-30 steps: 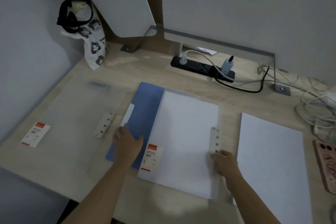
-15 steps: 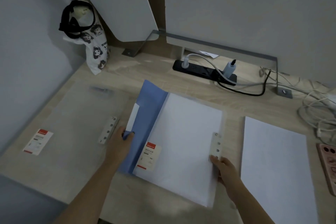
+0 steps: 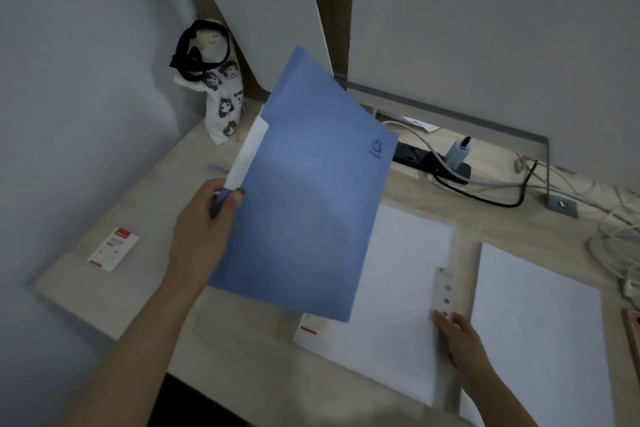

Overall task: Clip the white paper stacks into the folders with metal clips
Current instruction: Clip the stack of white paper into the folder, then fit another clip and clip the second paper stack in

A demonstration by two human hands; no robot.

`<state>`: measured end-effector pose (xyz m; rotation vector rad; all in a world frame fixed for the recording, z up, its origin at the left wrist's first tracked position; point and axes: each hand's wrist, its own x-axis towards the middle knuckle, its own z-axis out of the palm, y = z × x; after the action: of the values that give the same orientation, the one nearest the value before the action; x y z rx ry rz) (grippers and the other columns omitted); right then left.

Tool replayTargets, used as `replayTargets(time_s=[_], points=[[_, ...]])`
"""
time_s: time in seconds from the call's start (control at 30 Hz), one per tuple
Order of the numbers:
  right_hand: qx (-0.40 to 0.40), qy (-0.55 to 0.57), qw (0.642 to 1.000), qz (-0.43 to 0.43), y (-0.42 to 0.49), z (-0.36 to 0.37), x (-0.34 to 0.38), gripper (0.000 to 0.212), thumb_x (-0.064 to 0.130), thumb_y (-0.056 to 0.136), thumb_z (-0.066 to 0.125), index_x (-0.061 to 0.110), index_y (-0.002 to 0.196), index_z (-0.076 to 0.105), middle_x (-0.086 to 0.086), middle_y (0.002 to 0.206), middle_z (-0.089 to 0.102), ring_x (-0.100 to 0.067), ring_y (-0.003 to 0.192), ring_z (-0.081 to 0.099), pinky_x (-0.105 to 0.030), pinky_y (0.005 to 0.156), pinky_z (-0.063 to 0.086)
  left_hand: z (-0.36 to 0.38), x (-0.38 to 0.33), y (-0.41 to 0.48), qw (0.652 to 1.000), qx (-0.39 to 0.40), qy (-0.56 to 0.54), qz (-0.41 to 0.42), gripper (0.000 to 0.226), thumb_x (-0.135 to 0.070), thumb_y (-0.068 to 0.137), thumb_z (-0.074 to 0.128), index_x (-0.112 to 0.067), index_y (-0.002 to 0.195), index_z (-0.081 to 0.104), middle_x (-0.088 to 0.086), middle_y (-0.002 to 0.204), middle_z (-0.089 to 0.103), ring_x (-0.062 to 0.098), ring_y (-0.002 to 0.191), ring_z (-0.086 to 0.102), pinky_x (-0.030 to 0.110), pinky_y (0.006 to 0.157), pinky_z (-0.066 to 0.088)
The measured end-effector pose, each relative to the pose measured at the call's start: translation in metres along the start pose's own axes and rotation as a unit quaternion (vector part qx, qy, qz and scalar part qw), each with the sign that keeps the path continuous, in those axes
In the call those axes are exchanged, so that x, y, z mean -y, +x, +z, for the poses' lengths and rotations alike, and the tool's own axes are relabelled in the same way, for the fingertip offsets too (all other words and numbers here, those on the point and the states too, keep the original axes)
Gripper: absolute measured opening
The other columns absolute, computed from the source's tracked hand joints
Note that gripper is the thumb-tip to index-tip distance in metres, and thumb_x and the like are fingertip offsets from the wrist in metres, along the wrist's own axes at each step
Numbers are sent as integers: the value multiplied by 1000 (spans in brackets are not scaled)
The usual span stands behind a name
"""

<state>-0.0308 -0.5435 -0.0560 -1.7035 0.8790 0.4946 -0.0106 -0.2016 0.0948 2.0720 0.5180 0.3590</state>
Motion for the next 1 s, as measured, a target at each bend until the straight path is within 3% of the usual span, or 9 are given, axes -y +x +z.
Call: replayTargets(time_s=[0.17,0.23,0.3,0.4,0.5,0.57,0.67,0.73,1.0], points=[[30,80,996,39,1,-6,0,47,40,93,45,3,122,50,-12,116,54,-33,108,50,-42,96,38,52,18,-26,986,119,-69,-91,7,-20,92,53,-19,86,56,-2,78,58,10,72,52,14,64,39],[57,140,986,70,2,-9,-2,58,49,92,40,2,125,49,-12,119,57,-34,112,53,-41,91,42,81,32,-42,971,169,-91,-139,15,-20,92,52,-6,90,59,6,81,61,13,72,54,19,63,38],[86,171,979,76,1,-11,-3,63,54,91,35,4,126,49,-10,113,61,-29,103,57,-38,83,45,105,43,-55,958,201,-103,-176,25,-20,92,52,5,93,56,15,84,56,18,74,51,25,61,35],[117,171,976,73,-2,-12,-1,65,54,91,34,5,132,44,-8,116,55,-29,104,53,-41,89,41,133,55,-65,958,210,-66,-185,18,-21,92,52,-5,83,52,11,80,50,17,74,45,26,59,32],[115,156,979,57,-3,-8,-1,55,46,89,49,9,130,47,-7,118,54,-30,104,54,-42,88,44,145,68,-68,971,179,19,-155,15,-24,89,54,-16,76,51,4,81,52,24,79,50,33,66,41],[108,131,985,19,-2,-5,-4,45,37,88,56,12,126,49,-7,120,57,-29,104,56,-43,90,45,148,74,-68,973,182,66,-128,16,-19,88,56,-10,102,59,9,108,53,28,99,52,38,84,45],[104,113,988,-31,-5,2,-6,29,19,92,53,16,120,50,-3,113,61,-20,94,59,-37,83,48,151,77,-67,964,224,97,-105,49,-15,88,55,-11,135,40,8,136,35,26,121,42,34,97,39],[112,133,984,-35,-9,9,-5,23,15,93,51,19,115,50,0,106,61,-14,89,58,-33,77,47,150,80,-64,960,229,115,-111,59,-19,88,55,-11,141,30,9,142,29,27,127,36,35,101,36],[117,96,988,-34,-11,57,4,33,19,93,51,13,126,50,-5,120,62,-27,106,59,-47,96,46,120,101,-37,953,211,156,-150,60,-24,92,51,-7,143,24,13,145,31,31,132,32,41,103,35]])
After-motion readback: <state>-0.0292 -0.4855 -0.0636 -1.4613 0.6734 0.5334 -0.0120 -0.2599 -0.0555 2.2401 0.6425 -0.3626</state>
